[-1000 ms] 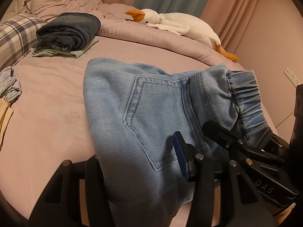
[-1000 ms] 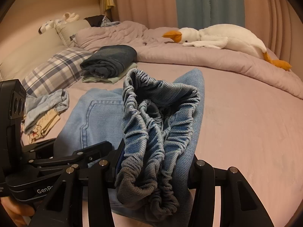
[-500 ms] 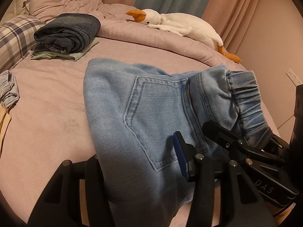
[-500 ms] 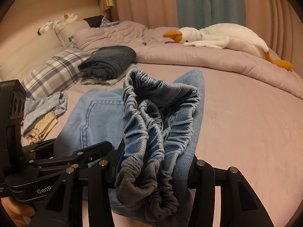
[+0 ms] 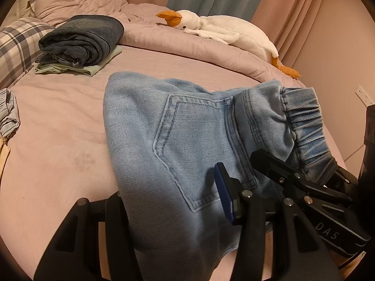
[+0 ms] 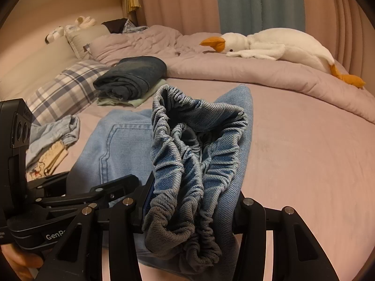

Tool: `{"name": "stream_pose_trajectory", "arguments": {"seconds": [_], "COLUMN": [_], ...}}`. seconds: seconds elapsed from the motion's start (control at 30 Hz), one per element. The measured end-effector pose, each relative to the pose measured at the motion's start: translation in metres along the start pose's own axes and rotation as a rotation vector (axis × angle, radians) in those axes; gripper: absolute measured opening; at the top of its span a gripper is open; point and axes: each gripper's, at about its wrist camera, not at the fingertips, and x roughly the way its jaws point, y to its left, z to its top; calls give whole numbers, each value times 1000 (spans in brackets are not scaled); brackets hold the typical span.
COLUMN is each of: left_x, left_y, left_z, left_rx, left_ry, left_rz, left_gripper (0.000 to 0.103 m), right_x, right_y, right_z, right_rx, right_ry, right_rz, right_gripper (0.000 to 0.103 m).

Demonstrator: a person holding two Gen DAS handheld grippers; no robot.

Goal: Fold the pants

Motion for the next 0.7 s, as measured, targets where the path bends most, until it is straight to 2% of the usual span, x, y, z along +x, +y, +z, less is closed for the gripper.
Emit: {"name": "stream_pose_trajectory", "arguments": {"seconds": [0.7], "left_x": [1], "left_y": [12], "left_z": [2], "left_rx": [-6], "left_ry": [11], "left_rz": [5], "left_gripper": [50], "right_x": [7], "right_y": [4], "right_z": [1], "right_rx": [-1], "right_ry": [5], "right_rz": [-2], "right_gripper": [51]}}
